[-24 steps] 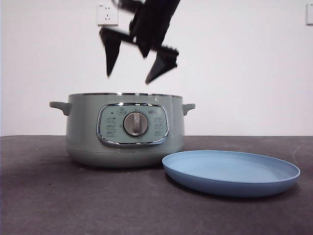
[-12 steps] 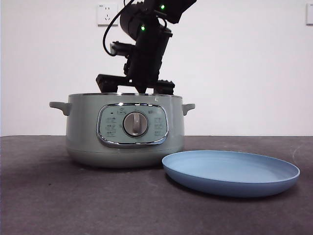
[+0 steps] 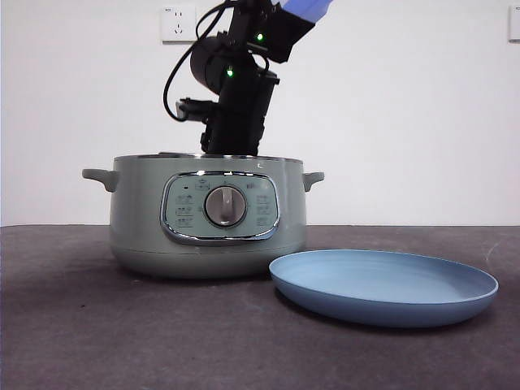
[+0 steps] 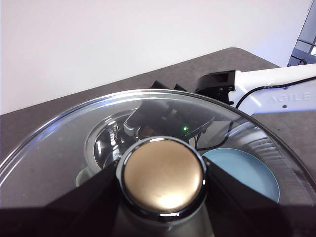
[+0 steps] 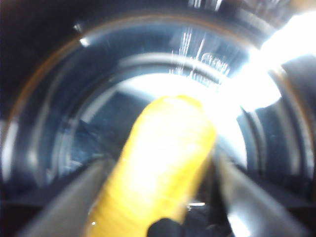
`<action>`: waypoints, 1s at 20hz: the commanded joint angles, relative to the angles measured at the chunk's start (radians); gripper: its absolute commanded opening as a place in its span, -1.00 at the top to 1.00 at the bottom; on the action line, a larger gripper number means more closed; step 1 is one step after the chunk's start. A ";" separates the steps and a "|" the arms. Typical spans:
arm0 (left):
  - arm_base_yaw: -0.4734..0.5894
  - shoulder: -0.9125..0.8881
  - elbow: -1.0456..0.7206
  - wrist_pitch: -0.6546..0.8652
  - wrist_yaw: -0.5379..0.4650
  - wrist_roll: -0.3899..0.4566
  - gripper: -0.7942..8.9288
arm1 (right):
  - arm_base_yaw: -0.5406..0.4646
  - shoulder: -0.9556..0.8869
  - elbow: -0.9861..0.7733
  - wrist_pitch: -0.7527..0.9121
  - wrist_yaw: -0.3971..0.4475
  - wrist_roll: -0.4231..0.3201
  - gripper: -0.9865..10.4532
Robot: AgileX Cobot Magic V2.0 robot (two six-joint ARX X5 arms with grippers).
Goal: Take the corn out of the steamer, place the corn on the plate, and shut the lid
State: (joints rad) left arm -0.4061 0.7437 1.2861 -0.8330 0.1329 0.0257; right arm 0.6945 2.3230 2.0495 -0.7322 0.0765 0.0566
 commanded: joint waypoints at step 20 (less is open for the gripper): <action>0.002 -0.011 0.011 0.035 0.003 0.005 0.85 | -0.130 -0.612 -0.036 -0.289 -0.074 -0.062 0.85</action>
State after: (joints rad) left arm -0.4061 0.7437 1.2861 -0.8421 0.1333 0.0257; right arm 0.5636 1.7008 2.0308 -1.0176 0.0017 0.0101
